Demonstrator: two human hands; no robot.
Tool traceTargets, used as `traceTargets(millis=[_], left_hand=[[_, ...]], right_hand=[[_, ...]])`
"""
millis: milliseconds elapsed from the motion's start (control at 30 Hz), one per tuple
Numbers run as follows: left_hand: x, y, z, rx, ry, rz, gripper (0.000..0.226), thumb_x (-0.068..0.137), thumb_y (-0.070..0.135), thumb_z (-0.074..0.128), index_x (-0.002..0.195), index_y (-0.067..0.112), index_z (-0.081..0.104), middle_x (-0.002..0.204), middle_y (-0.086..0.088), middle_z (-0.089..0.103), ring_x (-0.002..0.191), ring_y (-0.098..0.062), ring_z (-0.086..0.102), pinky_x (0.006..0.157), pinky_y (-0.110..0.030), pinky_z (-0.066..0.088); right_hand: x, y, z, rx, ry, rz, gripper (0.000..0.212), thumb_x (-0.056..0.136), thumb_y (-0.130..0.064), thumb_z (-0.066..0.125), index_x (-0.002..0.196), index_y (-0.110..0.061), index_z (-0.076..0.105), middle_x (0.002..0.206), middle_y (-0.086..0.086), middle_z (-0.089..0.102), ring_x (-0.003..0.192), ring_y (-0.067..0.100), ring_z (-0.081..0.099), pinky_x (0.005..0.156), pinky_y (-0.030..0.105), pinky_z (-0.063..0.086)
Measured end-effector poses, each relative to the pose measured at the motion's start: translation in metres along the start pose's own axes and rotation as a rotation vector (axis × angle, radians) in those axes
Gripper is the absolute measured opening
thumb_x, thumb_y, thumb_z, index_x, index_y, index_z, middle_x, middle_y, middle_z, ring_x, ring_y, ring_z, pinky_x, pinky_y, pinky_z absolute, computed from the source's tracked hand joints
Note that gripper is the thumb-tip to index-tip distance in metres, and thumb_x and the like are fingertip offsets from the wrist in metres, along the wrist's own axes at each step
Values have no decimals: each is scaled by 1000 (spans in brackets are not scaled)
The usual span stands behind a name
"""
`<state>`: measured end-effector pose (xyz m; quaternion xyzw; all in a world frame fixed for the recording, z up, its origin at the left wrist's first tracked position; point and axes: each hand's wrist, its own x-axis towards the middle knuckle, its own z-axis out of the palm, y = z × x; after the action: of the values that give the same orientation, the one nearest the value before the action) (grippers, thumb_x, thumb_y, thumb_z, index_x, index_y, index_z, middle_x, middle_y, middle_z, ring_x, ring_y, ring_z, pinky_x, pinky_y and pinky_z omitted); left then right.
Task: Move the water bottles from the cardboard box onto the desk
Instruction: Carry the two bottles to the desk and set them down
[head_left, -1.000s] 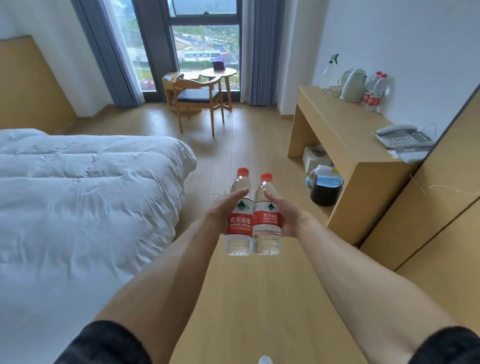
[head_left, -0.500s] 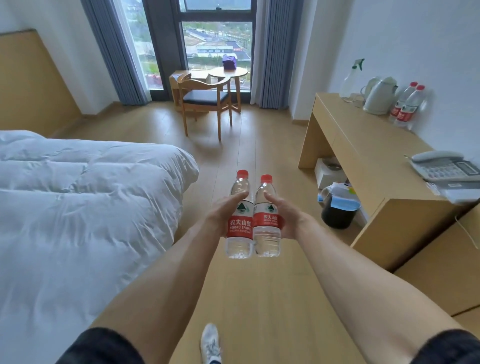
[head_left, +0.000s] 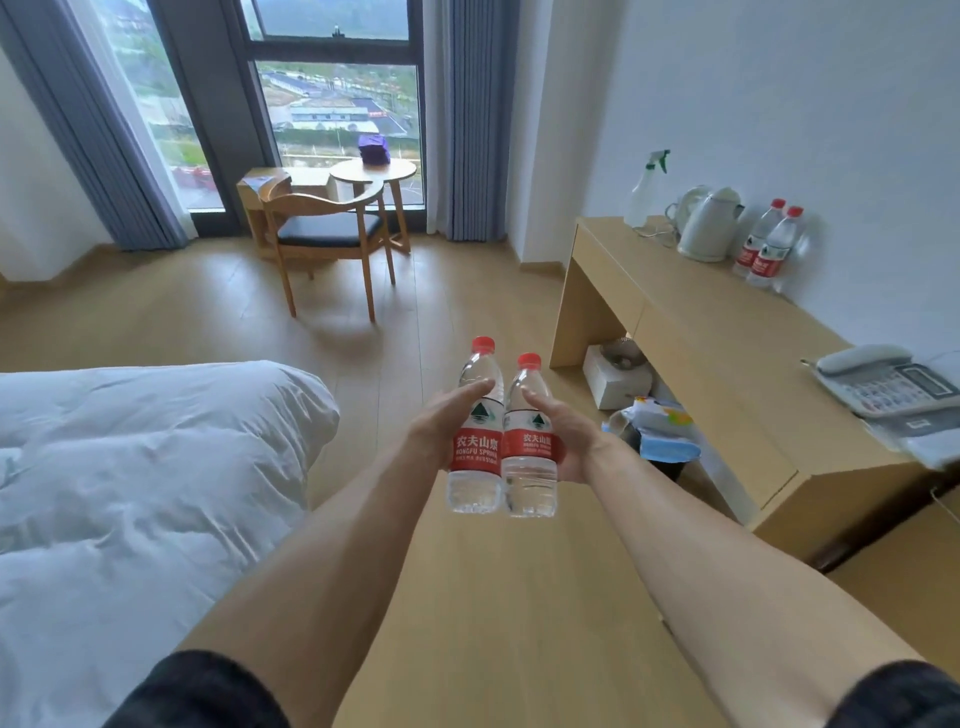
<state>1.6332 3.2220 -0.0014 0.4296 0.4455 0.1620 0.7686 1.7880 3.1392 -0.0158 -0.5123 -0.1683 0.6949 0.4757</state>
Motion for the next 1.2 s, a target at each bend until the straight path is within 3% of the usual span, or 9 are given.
traceTargets(millis=[100,300,400,500,600,767,933,1067,1200], left_hand=[[33,22,-6,19,-38,-16,63,92,40,70,138,3,50,133,-26,62,90,-34,69,80,-45,59],[100,52,-3,32,-92,-60,66,89,41,74,138,3,51,129,-26,65,79,-33,72,65,-42,62],[136,69,2,32,-88,-67,63,88,37,75,135,1,53,118,-25,69,68,-31,74,55,-38,60],[175,91,8,40,-61,-53,60,88,35,77,132,1,55,107,-23,72,64,-30,74,53,-37,60],[218,114,16,72,-11,-31,59,88,35,77,130,1,55,113,-24,71,69,-31,73,59,-39,61],[286,164,29,91,6,-10,59,90,36,75,132,1,54,123,-28,67,93,-39,69,90,-51,58],[343,207,59,77,-4,6,61,89,36,75,132,0,53,126,-28,66,85,-36,70,82,-47,59],[385,229,81,116,-21,-8,64,86,40,77,132,2,55,125,-25,67,103,-40,68,99,-53,54],[428,247,105,138,-52,-5,63,83,39,80,129,3,56,120,-25,70,105,-41,69,98,-54,54]], right_hand=[[22,-23,-2,-4,46,-13,61,96,-47,62,141,-6,51,137,24,61,129,40,57,97,51,53],[66,-62,-28,24,105,-36,54,96,-40,65,137,-7,54,135,24,62,124,41,60,107,55,47],[93,-84,-45,32,125,-46,50,95,-38,66,133,-7,56,126,23,67,110,39,67,100,53,52],[122,-112,-64,36,137,-60,49,95,-37,66,133,-7,55,131,24,64,113,40,65,101,53,51],[156,-145,-82,37,128,-60,51,96,-37,65,135,-7,53,135,25,61,111,39,64,95,51,54],[207,-208,-110,44,97,-55,57,96,-38,65,140,-5,52,131,24,63,104,37,67,94,50,54],[246,-267,-153,60,97,-83,61,96,-47,62,141,-6,51,138,25,59,129,42,56,105,55,48],[265,-300,-184,82,108,-107,59,96,-47,61,139,-8,51,136,25,61,126,43,58,104,56,48],[278,-325,-215,97,131,-129,57,95,-48,63,136,-8,55,131,23,65,111,39,66,98,54,53]])
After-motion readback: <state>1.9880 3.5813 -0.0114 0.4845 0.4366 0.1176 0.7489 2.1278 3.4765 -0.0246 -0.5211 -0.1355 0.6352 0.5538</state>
